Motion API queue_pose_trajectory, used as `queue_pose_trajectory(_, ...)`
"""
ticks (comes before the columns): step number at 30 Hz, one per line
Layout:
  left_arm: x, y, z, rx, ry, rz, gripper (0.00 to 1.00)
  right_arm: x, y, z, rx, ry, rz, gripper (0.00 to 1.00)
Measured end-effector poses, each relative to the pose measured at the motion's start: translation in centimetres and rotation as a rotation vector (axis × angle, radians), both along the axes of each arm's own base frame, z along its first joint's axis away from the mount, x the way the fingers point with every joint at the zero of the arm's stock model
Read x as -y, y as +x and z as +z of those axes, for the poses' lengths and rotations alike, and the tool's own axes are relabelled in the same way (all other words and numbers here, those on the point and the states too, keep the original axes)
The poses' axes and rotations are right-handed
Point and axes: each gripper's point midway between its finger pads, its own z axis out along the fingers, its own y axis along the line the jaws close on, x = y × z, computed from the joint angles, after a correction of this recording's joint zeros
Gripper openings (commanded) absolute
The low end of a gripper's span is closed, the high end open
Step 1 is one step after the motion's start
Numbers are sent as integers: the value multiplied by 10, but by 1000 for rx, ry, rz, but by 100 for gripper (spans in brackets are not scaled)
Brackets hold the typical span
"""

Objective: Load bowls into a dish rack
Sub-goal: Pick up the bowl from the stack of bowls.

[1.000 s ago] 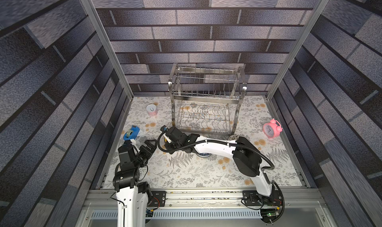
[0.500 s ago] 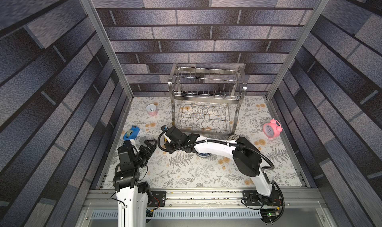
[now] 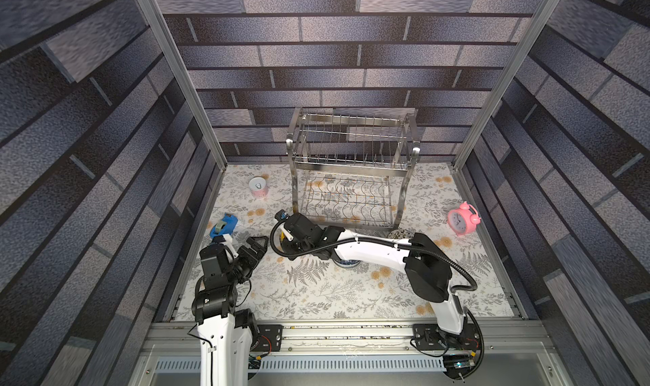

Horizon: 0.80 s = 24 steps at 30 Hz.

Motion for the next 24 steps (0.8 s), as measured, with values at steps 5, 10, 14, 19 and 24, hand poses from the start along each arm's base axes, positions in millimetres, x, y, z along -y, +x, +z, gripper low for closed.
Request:
queue_pose_trajectory(5,6,6,12,16,5,-62,100,5,-6,46,19,73,13,0)
queue_pose_trajectory(10,20,15,33,59,19,-158,100,13,-13,69,15,114,21,0)
queue_pose_trajectory(14,37,21,49,94,33,-246,100,25,-19,69,-28,119,16,0)
queue_pose_trajectory(19,61,24,66,130,70,-360,100,46,-23,61,-146,156,-4,0)
queue_pose_trajectory(24,82,25,75,160,97,-452,100,74,-5,59,-261,237,-77,0)
